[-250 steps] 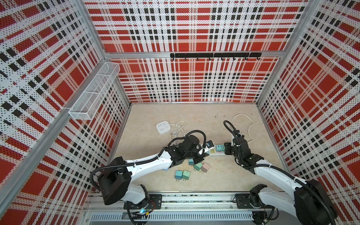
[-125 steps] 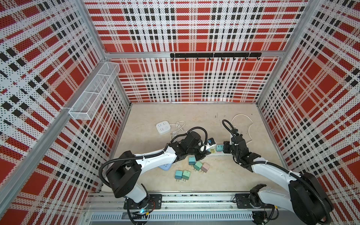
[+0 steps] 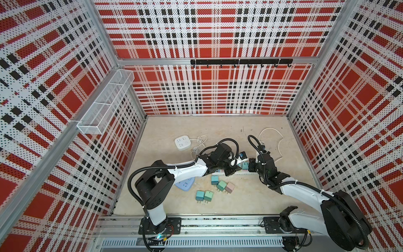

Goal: Insert plugs into power strip
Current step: Insert the plug into the socket.

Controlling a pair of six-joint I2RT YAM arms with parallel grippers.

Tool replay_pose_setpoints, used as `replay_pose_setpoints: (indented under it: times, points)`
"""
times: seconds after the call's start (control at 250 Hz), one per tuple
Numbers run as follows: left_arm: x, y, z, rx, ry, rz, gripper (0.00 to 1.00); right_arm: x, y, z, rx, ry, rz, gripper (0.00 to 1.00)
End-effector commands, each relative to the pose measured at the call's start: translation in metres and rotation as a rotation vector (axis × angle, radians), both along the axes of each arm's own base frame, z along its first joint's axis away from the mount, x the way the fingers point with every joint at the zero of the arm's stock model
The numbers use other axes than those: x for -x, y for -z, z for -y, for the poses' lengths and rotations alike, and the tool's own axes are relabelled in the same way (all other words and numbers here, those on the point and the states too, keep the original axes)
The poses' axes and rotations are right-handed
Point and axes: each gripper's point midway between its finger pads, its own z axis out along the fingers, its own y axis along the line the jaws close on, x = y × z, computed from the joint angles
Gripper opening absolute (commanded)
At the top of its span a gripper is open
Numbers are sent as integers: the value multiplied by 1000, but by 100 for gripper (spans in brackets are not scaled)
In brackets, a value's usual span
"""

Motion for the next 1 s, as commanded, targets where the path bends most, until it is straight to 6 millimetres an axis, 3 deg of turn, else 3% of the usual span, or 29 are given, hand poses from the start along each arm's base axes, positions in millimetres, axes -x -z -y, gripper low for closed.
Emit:
replay_pose_setpoints:
  times: [0.0,0.136,0.24,0.352,0.584,0.996]
  points:
    - [-6,-3,6,-1,29,20,0,13,-2,8,13,15,-29,20]
    - [-9,2,7,-29,38,15,0,13,-39,23,20,55,60,30]
    - [-11,8,7,-54,44,10,0,14,-52,46,9,114,94,32]
    - [-14,13,9,-83,51,10,0,17,-54,68,-8,181,121,34]
    - [-19,22,12,-117,54,-1,0,18,-47,94,0,281,186,41]
    - [-23,41,15,-156,60,-21,0,21,-46,92,-25,263,207,46]
